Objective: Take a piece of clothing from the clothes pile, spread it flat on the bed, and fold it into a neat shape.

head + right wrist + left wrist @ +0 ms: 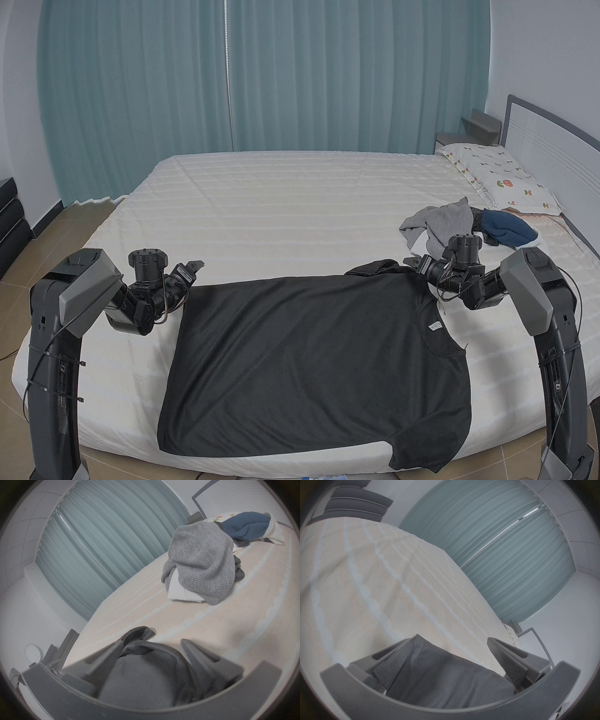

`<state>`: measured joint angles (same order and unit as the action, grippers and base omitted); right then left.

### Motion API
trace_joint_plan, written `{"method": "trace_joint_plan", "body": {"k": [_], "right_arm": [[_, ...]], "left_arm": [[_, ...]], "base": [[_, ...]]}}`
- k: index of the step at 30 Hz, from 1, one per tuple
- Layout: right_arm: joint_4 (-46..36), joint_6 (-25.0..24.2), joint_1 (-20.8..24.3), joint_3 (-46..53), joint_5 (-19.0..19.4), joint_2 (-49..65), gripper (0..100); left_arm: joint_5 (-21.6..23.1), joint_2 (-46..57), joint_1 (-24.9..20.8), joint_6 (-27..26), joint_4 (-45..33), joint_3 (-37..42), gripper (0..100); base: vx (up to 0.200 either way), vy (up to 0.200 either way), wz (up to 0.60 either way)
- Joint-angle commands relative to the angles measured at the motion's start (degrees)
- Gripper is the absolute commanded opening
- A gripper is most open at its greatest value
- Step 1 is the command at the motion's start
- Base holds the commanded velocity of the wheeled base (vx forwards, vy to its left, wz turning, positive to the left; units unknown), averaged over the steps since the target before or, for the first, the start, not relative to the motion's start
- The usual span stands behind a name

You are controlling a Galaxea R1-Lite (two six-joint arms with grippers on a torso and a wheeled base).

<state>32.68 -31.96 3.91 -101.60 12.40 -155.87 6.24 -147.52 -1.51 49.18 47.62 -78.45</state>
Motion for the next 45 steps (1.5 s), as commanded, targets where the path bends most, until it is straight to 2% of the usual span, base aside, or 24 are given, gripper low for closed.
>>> {"method": "trace_joint_plan", "body": {"k": [1, 7, 13, 18, 22, 26, 28, 32, 36, 43, 44, 45], "right_arm": [[0.3, 0.7, -0.1, 0.0, 0.1, -1.2, 0], [1.4, 2.4, -1.0, 2.5, 0.0, -0.5, 0], [7.6, 6.8, -1.9, 8.5, 0.3, -0.2, 0], [10.6, 8.4, -1.9, 13.0, 1.0, 1.6, 0], [12.9, 12.2, -2.4, 18.2, 3.3, 3.7, 0], [13.3, 13.5, -2.5, 19.2, 3.5, 4.0, 0], [13.3, 15.8, -2.7, 20.9, 3.9, 4.9, 0], [13.9, 18.6, -2.9, 24.3, 6.3, 6.5, 0], [15.1, 20.4, -2.9, 28.4, 9.0, 8.6, 0], [15.1, 23.5, -2.9, 32.3, 11.4, 10.7, 0], [14.9, 24.1, -2.9, 32.5, 11.7, 10.8, 100], [14.7, 24.6, -2.9, 32.8, 11.8, 10.9, 100]], "left_arm": [[-0.4, -1.3, 0.0, 0.0, -0.1, -0.9, 100], [-1.0, -2.0, 0.0, 0.0, -0.1, -1.7, 100], [-1.0, -2.1, 0.0, -0.1, -0.2, -1.7, 100], [-1.0, -2.0, 0.0, 0.0, -2.0, -2.1, 100], [-1.0, -2.0, 0.0, -0.1, -2.1, -2.1, 100], [-1.0, -2.0, 0.0, -0.1, -2.1, -2.1, 100], [-1.0, -2.0, 0.0, -0.1, -2.1, -2.0, 100], [-1.1, -2.0, 0.0, -0.1, -2.1, -1.9, 100], [-1.1, -1.8, 0.0, -0.1, -2.1, -1.8, 100], [-1.1, -1.8, -0.1, -0.1, -2.1, -1.6, 100], [-1.1, -1.8, 0.0, -0.1, -2.1, -1.6, 100], [-1.1, -1.8, -0.1, -0.1, -2.1, -1.6, 100]], "base": [[0.000, 0.000, 0.00], [0.000, 0.000, 0.00], [0.000, 0.000, 0.00], [0.000, 0.000, 0.00], [0.000, 0.000, 0.00], [0.000, 0.000, 0.00], [0.000, 0.000, 0.00], [0.000, 0.000, 0.00], [0.000, 0.000, 0.00], [0.000, 0.000, 0.00], [0.000, 0.000, 0.00], [0.000, 0.000, 0.00]]}}
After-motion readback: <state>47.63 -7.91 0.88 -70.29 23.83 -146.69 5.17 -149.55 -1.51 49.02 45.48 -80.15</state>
